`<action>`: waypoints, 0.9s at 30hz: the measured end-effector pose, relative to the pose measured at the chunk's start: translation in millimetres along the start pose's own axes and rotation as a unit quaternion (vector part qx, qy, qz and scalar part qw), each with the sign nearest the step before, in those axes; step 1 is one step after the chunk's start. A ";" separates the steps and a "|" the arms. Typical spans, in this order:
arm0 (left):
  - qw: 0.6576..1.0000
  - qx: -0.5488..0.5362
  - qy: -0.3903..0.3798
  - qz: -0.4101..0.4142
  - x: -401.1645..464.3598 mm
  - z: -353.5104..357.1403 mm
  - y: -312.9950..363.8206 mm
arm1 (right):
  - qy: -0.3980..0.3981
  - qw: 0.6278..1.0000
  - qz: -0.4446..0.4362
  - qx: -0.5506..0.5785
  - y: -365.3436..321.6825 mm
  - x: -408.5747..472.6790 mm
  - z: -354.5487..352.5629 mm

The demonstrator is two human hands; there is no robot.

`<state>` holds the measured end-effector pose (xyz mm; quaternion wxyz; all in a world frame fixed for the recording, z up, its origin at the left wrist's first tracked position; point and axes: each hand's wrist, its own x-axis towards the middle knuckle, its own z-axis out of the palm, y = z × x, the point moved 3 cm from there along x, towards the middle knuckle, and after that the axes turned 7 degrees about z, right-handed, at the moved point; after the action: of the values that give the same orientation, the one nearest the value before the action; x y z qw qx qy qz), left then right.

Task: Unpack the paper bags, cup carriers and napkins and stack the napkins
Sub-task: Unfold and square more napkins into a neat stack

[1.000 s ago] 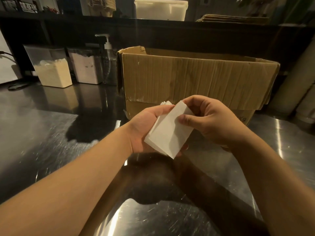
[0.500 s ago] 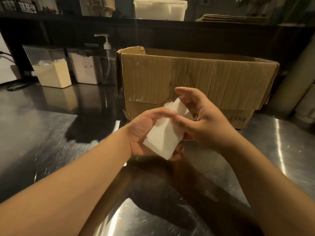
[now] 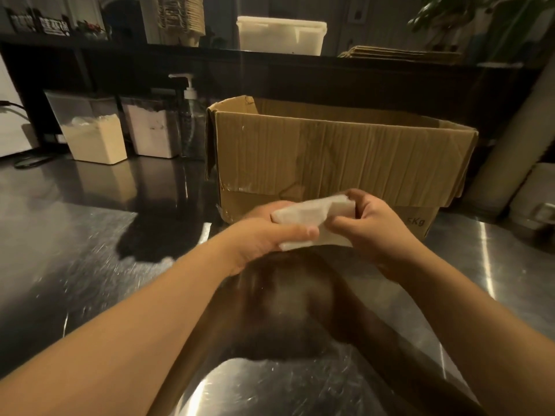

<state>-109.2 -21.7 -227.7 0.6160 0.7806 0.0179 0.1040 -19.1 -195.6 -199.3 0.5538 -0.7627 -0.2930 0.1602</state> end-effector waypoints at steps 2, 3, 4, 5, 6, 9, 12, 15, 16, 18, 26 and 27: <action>0.987 0.152 0.048 0.021 4.2 0.8 -5.6 | 0.001 1.000 0.025 -0.017 16.0 -2.1 -3.4; 0.979 0.197 0.048 0.023 5.9 2.2 -8.8 | 0.007 0.999 0.032 -0.036 24.4 -4.2 -4.9; 0.975 0.218 0.035 0.025 6.5 5.1 -11.8 | 0.014 0.998 0.036 -0.059 32.0 -6.1 -6.0; 0.974 0.223 0.021 0.022 6.9 7.5 -15.9 | 0.013 0.996 0.037 -0.084 38.4 -6.8 -7.1; 0.975 0.221 0.012 0.018 6.5 9.3 -18.4 | 0.001 0.993 0.038 -0.110 42.3 -6.6 -7.6; 0.976 0.216 0.016 0.016 7.6 8.0 -19.4 | -0.043 0.990 0.035 -0.127 46.1 -3.7 -8.5; 0.976 0.216 -0.009 0.014 9.6 12.3 -19.1 | -0.052 0.994 0.035 -0.085 49.2 1.4 -10.2; 0.971 0.236 -0.005 0.030 11.7 16.9 -19.7 | -0.045 0.990 0.013 -0.131 49.4 2.2 -7.2; 0.970 0.239 0.001 0.043 12.8 17.9 -20.1 | -0.037 0.989 0.004 -0.140 50.0 2.5 -7.1; 0.971 0.229 0.010 0.066 14.6 17.9 -20.6 | -0.009 0.991 -0.009 -0.130 50.2 2.7 -9.6; 0.984 0.167 -0.005 0.057 14.5 16.7 -22.8 | -0.015 0.991 0.010 -0.134 51.8 6.0 -19.2; 0.986 0.158 -0.007 0.053 14.1 16.9 -21.6 | -0.027 0.992 0.012 -0.120 52.6 5.9 -20.4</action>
<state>-90.2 -30.5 -250.2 0.4788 0.8686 -0.0119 0.1270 11.3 -218.5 -241.4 0.4479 -0.8227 -0.3161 0.1506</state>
